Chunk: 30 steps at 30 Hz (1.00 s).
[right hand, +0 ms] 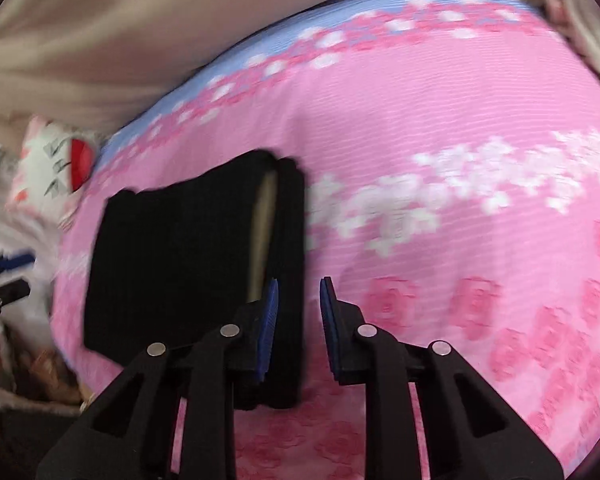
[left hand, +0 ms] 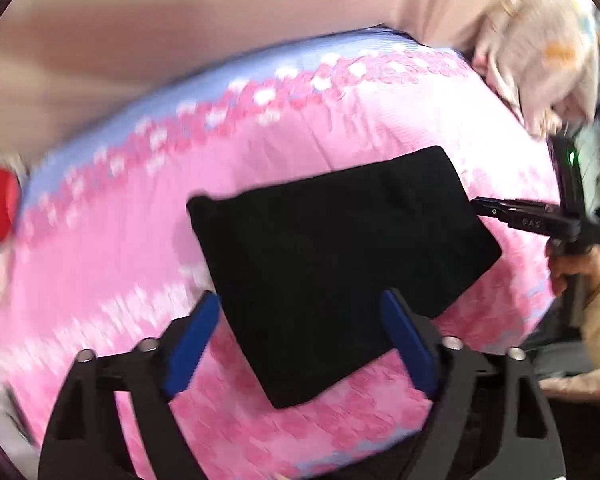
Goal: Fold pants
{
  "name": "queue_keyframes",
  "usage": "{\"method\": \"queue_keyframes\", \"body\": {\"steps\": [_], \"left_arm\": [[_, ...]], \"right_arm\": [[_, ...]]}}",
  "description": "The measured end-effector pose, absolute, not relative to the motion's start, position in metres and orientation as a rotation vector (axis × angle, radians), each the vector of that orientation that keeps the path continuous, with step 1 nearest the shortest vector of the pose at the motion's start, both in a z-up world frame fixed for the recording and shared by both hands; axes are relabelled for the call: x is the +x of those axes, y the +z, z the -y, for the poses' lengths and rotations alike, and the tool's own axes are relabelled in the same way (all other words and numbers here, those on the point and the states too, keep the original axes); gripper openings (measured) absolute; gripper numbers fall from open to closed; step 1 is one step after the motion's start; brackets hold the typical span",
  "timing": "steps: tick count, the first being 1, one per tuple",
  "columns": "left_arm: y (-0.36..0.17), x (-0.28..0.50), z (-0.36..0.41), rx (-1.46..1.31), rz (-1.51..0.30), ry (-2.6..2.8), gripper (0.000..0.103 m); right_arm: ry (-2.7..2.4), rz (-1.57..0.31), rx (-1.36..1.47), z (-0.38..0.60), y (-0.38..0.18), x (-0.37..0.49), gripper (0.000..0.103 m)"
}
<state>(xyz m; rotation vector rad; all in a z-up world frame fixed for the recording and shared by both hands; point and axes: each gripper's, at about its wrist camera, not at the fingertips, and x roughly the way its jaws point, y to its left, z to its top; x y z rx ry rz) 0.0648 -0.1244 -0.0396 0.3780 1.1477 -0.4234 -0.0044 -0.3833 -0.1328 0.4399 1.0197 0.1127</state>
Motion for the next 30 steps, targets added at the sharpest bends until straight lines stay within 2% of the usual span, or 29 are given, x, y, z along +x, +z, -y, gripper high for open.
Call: {"method": "queue_keyframes", "body": {"steps": [4, 9, 12, 21, 22, 23, 24, 27, 29, 30], "left_arm": [[-0.084, 0.074, 0.154, 0.582, -1.122, -0.281, 0.084], [-0.134, 0.101, 0.159, 0.492, -1.255, -0.197, 0.084], [-0.138, 0.102, 0.165, 0.46, -1.266, -0.174, 0.084], [-0.152, 0.1, 0.177, 0.471, -1.239, -0.119, 0.084], [-0.153, 0.1, 0.177, 0.471, -1.236, -0.114, 0.084], [-0.153, 0.1, 0.177, 0.467, -1.233, -0.108, 0.084], [-0.152, 0.1, 0.176, 0.459, -1.234, -0.104, 0.085], [-0.148, 0.099, 0.176, 0.438, -1.225, -0.112, 0.089], [-0.148, 0.098, 0.179, 0.439, -1.204, -0.11, 0.093], [-0.152, 0.097, 0.182, 0.464, -1.202, -0.103, 0.093]], "right_arm": [[0.197, -0.955, 0.49, 0.376, -0.123, -0.004, 0.021], [0.266, -1.018, 0.431, 0.361, -0.137, 0.015, 0.023], [0.276, -1.04, 0.429, 0.364, -0.142, 0.022, 0.02], [0.409, -1.158, 0.48, 0.358, -0.162, 0.048, 0.026], [0.424, -1.158, 0.503, 0.357, -0.162, 0.052, 0.021], [0.455, -1.15, 0.52, 0.356, -0.158, 0.053, 0.01], [0.491, -1.116, 0.517, 0.355, -0.144, 0.05, 0.008], [0.466, -1.042, 0.49, 0.369, -0.121, 0.038, 0.007], [0.328, -1.137, 0.511, 0.396, -0.164, 0.037, 0.007], [0.351, -1.107, 0.631, 0.41, -0.178, 0.033, 0.007]]}}
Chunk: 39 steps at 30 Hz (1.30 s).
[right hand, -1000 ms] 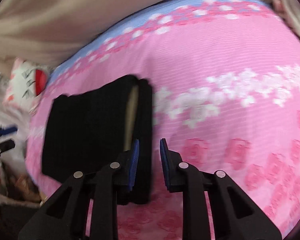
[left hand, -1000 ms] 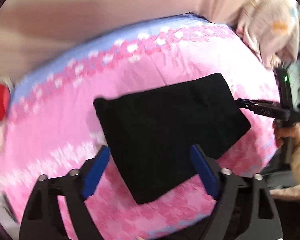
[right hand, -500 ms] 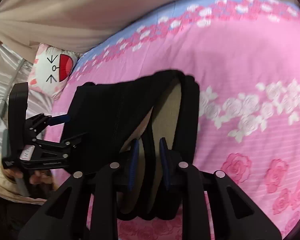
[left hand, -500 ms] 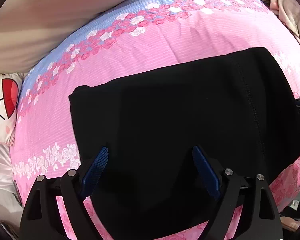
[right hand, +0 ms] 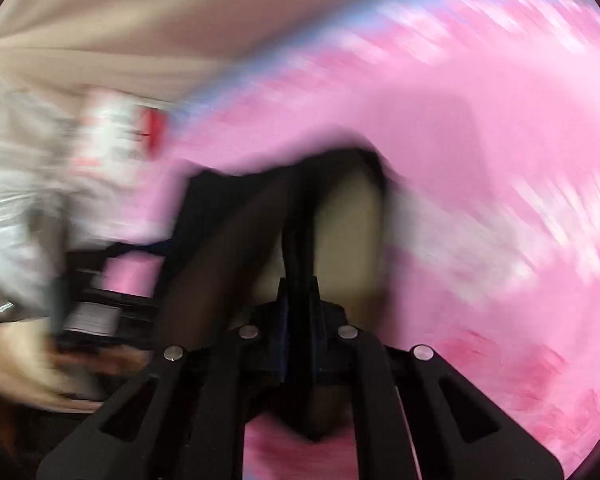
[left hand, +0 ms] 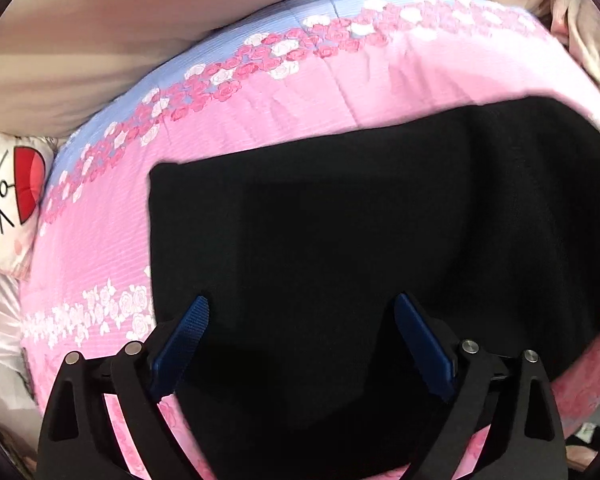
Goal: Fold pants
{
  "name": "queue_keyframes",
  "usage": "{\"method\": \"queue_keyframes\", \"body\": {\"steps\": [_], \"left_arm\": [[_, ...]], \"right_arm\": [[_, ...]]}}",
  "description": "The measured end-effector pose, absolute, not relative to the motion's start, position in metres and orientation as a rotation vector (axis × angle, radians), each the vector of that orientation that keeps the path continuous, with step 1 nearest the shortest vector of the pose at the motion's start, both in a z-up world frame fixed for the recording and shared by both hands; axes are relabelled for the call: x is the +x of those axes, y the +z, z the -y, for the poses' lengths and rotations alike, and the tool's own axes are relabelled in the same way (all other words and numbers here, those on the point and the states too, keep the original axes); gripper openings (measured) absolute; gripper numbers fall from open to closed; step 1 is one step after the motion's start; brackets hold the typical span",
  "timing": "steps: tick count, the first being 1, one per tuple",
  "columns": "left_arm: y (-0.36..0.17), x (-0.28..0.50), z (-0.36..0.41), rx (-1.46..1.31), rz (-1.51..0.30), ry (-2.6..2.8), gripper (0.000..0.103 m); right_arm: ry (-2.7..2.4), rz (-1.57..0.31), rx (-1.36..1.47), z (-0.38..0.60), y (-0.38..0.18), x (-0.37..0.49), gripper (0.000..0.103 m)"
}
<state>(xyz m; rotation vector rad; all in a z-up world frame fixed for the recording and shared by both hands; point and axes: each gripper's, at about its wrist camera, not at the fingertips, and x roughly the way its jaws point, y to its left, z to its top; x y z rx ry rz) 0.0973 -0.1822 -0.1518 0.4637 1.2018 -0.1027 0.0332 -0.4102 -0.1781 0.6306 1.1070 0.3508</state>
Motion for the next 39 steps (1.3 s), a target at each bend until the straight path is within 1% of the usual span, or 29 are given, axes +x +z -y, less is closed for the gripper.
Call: {"method": "queue_keyframes", "body": {"steps": [1, 4, 8, 9, 10, 12, 13, 14, 15, 16, 17, 18, 19, 20, 21, 22, 23, 24, 25, 26, 27, 29, 30, 31, 32, 33, 34, 36, 39], "left_arm": [[-0.155, 0.096, 0.186, 0.495, -1.188, -0.084, 0.093], [-0.154, 0.094, 0.191, 0.519, -1.174, -0.07, 0.093], [-0.153, 0.097, 0.185, 0.47, -1.189, -0.066, 0.093], [-0.153, 0.097, 0.184, 0.465, -1.19, -0.067, 0.093], [-0.153, 0.097, 0.184, 0.466, -1.189, -0.069, 0.093], [-0.154, 0.097, 0.184, 0.477, -1.185, -0.069, 0.093], [-0.154, 0.097, 0.184, 0.48, -1.183, -0.067, 0.093], [-0.155, 0.097, 0.183, 0.48, -1.18, -0.069, 0.093], [-0.155, 0.097, 0.182, 0.481, -1.177, -0.072, 0.094], [-0.155, 0.097, 0.181, 0.479, -1.174, -0.078, 0.096], [-0.155, 0.097, 0.18, 0.477, -1.17, -0.081, 0.098], [-0.153, 0.097, 0.18, 0.46, -1.16, -0.094, 0.098], [-0.153, 0.097, 0.18, 0.448, -1.159, -0.1, 0.098], [-0.155, 0.098, 0.183, 0.446, -1.168, -0.119, 0.098], [-0.156, 0.096, 0.188, 0.48, -1.155, -0.107, 0.098], [-0.157, 0.096, 0.192, 0.504, -1.147, -0.097, 0.098], [-0.158, 0.095, 0.195, 0.524, -1.14, -0.09, 0.098], [-0.157, 0.095, 0.194, 0.524, -1.141, -0.085, 0.098], [-0.157, 0.095, 0.193, 0.517, -1.144, -0.083, 0.098], [-0.157, 0.096, 0.19, 0.5, -1.148, -0.087, 0.098], [-0.158, 0.097, 0.188, 0.491, -1.148, -0.09, 0.098], [-0.158, 0.097, 0.187, 0.489, -1.148, -0.095, 0.098], [-0.158, 0.098, 0.187, 0.492, -1.147, -0.1, 0.098], [-0.158, 0.098, 0.187, 0.493, -1.146, -0.104, 0.098], [-0.157, 0.097, 0.187, 0.487, -1.139, -0.119, 0.098], [-0.158, 0.096, 0.189, 0.496, -1.133, -0.118, 0.098], [-0.159, 0.096, 0.19, 0.504, -1.13, -0.119, 0.098], [-0.157, 0.096, 0.19, 0.515, -1.126, -0.111, 0.098], [-0.15, 0.096, 0.181, 0.457, -1.139, -0.123, 0.098]], "right_arm": [[0.365, -1.094, 0.719, 0.417, -0.182, 0.032, 0.007], [0.382, -1.105, 0.615, 0.399, -0.166, 0.037, 0.012], [0.412, -1.088, 0.633, 0.397, -0.161, 0.059, 0.013], [0.416, -1.092, 0.629, 0.397, -0.162, 0.066, 0.017], [0.426, -1.111, 0.632, 0.393, -0.166, 0.078, 0.024], [0.47, -1.126, 0.64, 0.385, -0.172, 0.093, 0.026], [0.493, -1.121, 0.631, 0.39, -0.167, 0.09, 0.025], [0.505, -1.102, 0.598, 0.388, -0.161, 0.092, 0.02], [0.5, -1.073, 0.566, 0.388, -0.149, 0.092, 0.008], [0.508, -1.033, 0.568, 0.393, -0.138, 0.086, 0.008], [0.502, -0.997, 0.578, 0.4, -0.132, 0.083, 0.008], [0.429, -1.009, 0.591, 0.412, -0.145, 0.082, 0.007], [0.378, -1.065, 0.593, 0.418, -0.167, 0.082, 0.007], [0.386, -1.078, 0.653, 0.424, -0.183, 0.08, 0.007], [0.4, -1.06, 0.735, 0.43, -0.185, 0.078, 0.008], [0.4, -1.056, 0.756, 0.428, -0.178, 0.078, 0.009], [0.414, -1.03, 0.743, 0.424, -0.167, 0.078, 0.011], [0.416, -0.997, 0.705, 0.418, -0.157, 0.079, 0.016], [0.415, -1.002, 0.683, 0.414, -0.155, 0.082, 0.024], [0.411, -1.019, 0.68, 0.411, -0.157, 0.087, 0.026], [0.41, -1.034, 0.694, 0.41, -0.159, 0.093, 0.026], [0.426, -1.003, 0.687, 0.411, -0.157, 0.101, 0.008], [0.412, -0.995, 0.664, 0.414, -0.157, 0.102, 0.008], [0.372, -1.025, 0.641, 0.421, -0.172, 0.104, 0.007], [0.397, -1.024, 0.726, 0.435, -0.186, 0.1, 0.005], [0.409, -1.018, 0.797, 0.443, -0.188, 0.097, 0.006], [0.392, -1.021, 0.776, 0.443, -0.176, 0.091, 0.009], [0.28, -0.96, 0.594, 0.441, -0.133, 0.07, 0.013], [0.12, -0.897, 0.518, 0.453, -0.094, 0.038, 0.014]]}}
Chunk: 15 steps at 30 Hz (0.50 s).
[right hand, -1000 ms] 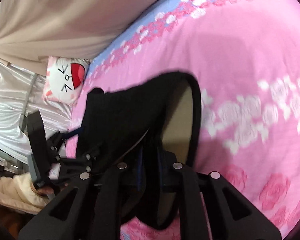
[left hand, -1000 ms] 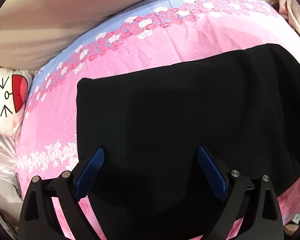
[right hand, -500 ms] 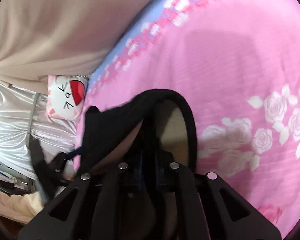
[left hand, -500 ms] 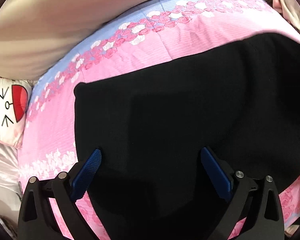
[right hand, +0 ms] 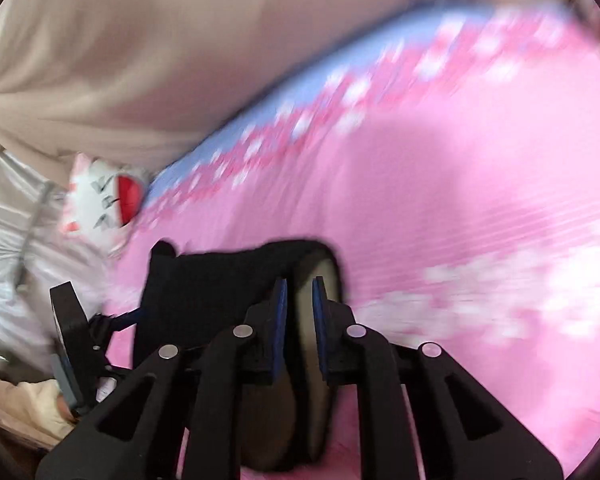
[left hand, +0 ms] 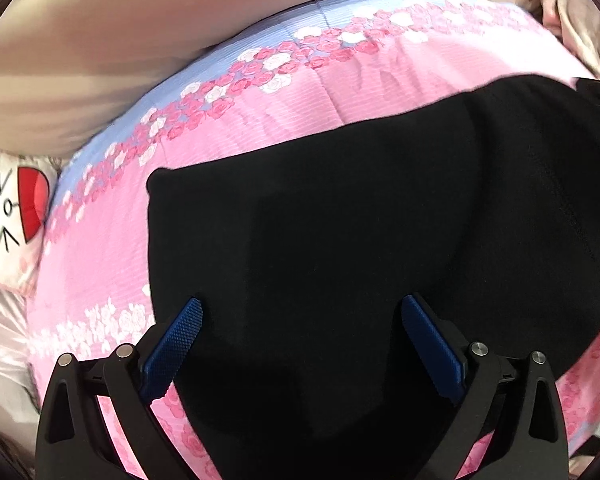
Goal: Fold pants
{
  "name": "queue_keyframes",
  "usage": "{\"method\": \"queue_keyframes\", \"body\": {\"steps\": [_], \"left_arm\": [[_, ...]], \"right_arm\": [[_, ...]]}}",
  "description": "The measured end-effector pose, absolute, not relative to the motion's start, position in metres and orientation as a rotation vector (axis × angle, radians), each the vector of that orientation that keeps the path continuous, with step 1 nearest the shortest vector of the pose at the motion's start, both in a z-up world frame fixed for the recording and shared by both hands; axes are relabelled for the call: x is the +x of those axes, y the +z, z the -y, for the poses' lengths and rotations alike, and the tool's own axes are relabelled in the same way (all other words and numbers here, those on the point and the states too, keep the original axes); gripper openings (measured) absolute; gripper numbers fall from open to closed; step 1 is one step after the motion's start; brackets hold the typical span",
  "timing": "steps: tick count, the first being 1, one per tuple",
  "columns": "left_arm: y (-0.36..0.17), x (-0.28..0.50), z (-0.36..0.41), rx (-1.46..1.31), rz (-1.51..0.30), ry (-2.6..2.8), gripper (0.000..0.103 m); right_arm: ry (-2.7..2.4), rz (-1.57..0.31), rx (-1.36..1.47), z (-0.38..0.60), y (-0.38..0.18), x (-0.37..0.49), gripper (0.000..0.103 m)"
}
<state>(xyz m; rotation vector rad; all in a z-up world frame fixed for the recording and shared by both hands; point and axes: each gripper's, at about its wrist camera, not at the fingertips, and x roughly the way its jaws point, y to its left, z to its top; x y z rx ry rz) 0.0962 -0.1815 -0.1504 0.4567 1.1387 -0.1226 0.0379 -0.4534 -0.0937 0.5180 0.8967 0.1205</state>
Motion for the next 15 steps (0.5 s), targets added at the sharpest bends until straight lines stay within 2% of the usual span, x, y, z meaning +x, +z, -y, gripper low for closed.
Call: {"method": "queue_keyframes", "body": {"steps": [5, 8, 9, 10, 11, 12, 15], "left_arm": [[-0.145, 0.098, 0.169, 0.405, -1.149, -0.11, 0.098], [-0.153, 0.097, 0.172, 0.475, -1.135, -0.118, 0.098], [-0.153, 0.096, 0.173, 0.492, -1.125, -0.131, 0.098], [-0.152, 0.095, 0.173, 0.49, -1.121, -0.146, 0.098], [-0.151, 0.094, 0.173, 0.492, -1.115, -0.159, 0.098], [-0.151, 0.093, 0.172, 0.499, -1.112, -0.157, 0.098], [-0.145, 0.091, 0.162, 0.464, -1.104, -0.14, 0.098]], "right_arm": [[0.299, -0.906, 0.409, 0.391, -0.06, 0.041, 0.014], [0.226, -1.05, 0.33, 0.374, -0.115, 0.058, 0.011], [0.143, -1.086, 0.47, 0.402, -0.147, 0.049, 0.002], [0.121, -1.055, 0.628, 0.423, -0.155, 0.037, 0.0], [0.032, -1.06, 0.669, 0.434, -0.149, 0.025, 0.0], [-0.018, -1.053, 0.592, 0.431, -0.13, 0.02, 0.007], [0.198, -0.982, 0.496, 0.386, -0.073, 0.032, 0.008]]}}
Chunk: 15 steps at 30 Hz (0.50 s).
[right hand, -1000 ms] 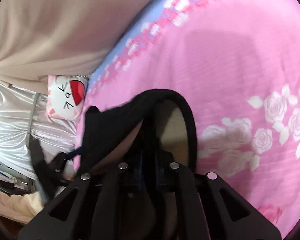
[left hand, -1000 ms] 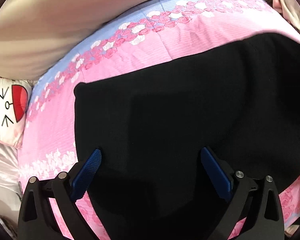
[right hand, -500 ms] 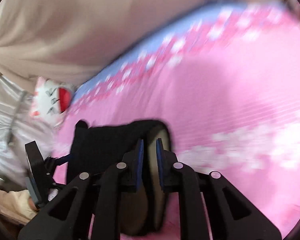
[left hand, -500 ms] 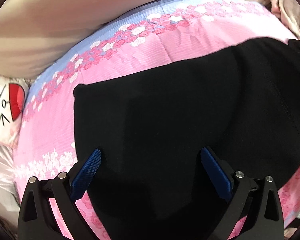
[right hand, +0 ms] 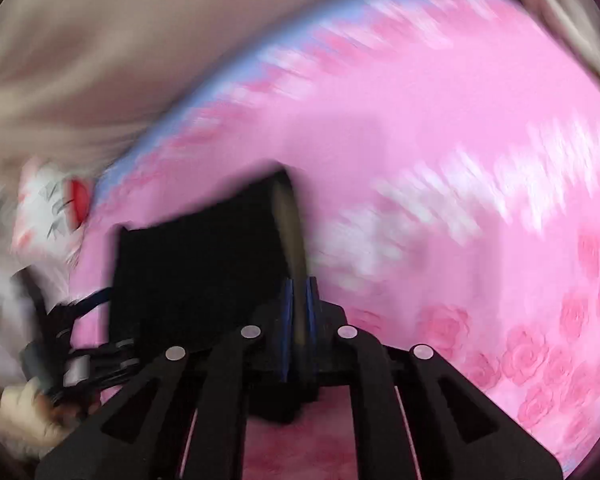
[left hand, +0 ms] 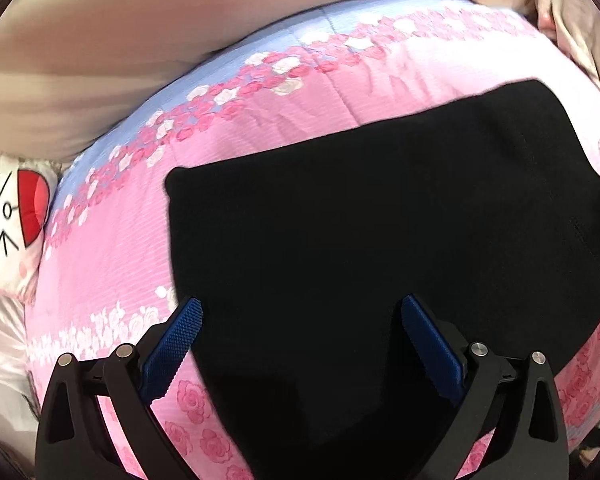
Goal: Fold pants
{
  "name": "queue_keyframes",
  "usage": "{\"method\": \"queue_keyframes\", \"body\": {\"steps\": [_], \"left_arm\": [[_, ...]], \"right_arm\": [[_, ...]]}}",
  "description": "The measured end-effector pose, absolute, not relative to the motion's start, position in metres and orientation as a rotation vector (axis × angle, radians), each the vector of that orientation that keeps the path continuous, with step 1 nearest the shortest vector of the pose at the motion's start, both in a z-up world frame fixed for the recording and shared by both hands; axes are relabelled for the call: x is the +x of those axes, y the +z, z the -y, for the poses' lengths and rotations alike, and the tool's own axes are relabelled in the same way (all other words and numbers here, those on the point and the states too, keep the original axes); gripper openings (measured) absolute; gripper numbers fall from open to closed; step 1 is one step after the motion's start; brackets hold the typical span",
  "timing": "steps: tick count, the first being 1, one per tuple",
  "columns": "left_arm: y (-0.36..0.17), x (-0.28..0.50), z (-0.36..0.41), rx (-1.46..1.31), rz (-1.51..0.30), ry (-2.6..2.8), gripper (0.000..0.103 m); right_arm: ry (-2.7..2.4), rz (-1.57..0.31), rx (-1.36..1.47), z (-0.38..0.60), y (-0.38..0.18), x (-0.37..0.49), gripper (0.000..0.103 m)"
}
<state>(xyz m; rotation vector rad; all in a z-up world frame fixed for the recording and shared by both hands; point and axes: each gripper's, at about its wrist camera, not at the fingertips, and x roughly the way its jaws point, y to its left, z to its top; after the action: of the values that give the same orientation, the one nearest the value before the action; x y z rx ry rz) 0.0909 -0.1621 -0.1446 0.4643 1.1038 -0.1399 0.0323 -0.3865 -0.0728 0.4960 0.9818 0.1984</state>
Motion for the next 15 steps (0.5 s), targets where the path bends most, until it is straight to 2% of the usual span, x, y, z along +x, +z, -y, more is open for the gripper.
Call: {"method": "queue_keyframes", "body": {"steps": [4, 9, 12, 13, 15], "left_arm": [[-0.132, 0.088, 0.139, 0.361, -1.124, -0.129, 0.098], [-0.139, 0.078, 0.116, 0.321, -1.161, -0.114, 0.098], [-0.139, 0.07, 0.111, 0.301, -1.148, -0.126, 0.098], [-0.143, 0.068, 0.11, 0.302, -1.149, -0.124, 0.098], [-0.148, 0.068, 0.108, 0.283, -1.16, -0.11, 0.098]], "right_arm": [[0.446, -1.019, 0.374, 0.296, -0.057, 0.096, 0.008], [0.668, -1.235, 0.232, 0.198, -0.106, 0.181, 0.008], [0.739, -1.289, 0.208, 0.173, -0.124, 0.204, 0.008], [0.714, -1.287, 0.159, 0.159, -0.136, 0.22, 0.003], [0.639, -1.339, 0.152, 0.151, -0.168, 0.246, 0.0]]}}
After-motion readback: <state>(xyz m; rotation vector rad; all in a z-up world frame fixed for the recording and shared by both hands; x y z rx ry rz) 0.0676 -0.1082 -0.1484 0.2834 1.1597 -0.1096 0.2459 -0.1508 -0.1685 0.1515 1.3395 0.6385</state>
